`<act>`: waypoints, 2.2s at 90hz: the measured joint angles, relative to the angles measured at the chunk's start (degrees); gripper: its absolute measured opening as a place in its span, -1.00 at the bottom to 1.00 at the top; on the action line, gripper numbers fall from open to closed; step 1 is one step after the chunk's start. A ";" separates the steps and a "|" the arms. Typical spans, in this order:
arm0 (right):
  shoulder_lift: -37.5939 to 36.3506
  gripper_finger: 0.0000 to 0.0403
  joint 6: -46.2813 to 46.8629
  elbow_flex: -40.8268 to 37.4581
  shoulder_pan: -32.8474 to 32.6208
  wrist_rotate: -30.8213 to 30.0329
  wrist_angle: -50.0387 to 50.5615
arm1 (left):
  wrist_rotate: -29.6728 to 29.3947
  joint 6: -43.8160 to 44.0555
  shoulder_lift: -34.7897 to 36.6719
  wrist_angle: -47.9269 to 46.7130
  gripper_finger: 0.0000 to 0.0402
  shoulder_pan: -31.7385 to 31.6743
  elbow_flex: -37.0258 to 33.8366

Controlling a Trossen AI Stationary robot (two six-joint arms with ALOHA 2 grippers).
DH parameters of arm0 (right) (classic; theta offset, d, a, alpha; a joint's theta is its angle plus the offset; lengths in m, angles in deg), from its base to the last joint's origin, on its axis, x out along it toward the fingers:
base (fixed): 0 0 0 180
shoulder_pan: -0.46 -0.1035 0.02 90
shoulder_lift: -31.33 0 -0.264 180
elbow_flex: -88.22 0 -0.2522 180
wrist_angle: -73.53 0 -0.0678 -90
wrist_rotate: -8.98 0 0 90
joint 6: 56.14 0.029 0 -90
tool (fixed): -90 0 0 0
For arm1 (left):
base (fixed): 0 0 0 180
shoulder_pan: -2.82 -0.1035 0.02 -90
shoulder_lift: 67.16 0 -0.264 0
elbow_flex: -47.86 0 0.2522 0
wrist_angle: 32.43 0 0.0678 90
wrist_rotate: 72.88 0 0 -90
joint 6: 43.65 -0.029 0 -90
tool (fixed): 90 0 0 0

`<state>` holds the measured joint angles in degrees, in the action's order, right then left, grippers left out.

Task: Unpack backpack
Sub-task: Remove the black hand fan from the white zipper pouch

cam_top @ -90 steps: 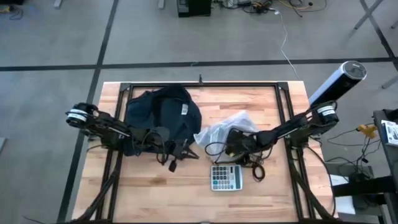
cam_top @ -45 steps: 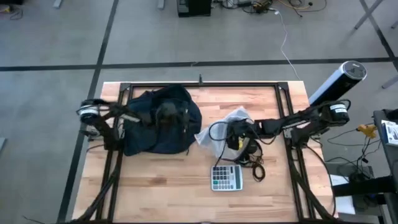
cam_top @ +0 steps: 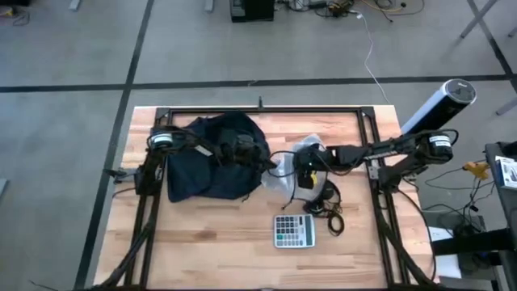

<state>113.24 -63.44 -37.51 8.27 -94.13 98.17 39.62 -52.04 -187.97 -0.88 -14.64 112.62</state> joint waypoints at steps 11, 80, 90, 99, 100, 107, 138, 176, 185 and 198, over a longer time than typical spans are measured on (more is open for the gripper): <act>0.34 0.44 -0.89 0.15 2.58 6.82 -0.32 | 0.32 -0.03 -0.02 -0.08 -0.95 0.00 0.75; 3.85 0.50 3.49 11.85 2.37 11.79 20.07 | 1.00 -1.22 -0.72 -1.48 -0.95 0.55 2.82; 3.85 0.47 12.56 13.64 1.20 15.24 21.41 | 0.98 -1.32 -0.72 -3.04 -0.95 0.59 2.67; 3.82 0.45 16.21 15.08 -0.86 16.83 22.13 | 0.98 -1.36 -0.72 -3.35 -0.95 1.08 2.49; 3.82 0.45 15.76 15.27 -1.15 16.68 22.50 | 0.98 -1.36 -0.72 -3.38 -0.95 1.14 2.47; 3.75 0.43 12.03 16.12 -3.04 13.42 26.15 | 1.01 -1.58 -0.72 -3.40 -0.95 1.58 2.36; 3.82 0.37 38.14 15.84 -7.77 9.81 22.32 | 0.94 -1.90 -0.72 -3.49 -0.95 6.14 2.15; 11.95 0.22 52.94 10.90 -11.29 8.60 9.93 | 0.51 -2.92 -0.72 -1.72 -0.95 8.22 2.58; 15.40 0.17 52.96 10.77 -10.87 8.51 9.39 | 0.32 -2.62 -0.75 -1.80 -0.95 8.31 2.54; 17.20 0.03 50.08 10.95 -10.18 7.42 9.14 | 0.26 -2.50 -0.76 -2.24 -0.95 8.31 2.52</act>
<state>130.44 -13.36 -26.56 -1.91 -86.72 107.31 39.88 -54.54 -188.74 -3.12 -6.33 115.14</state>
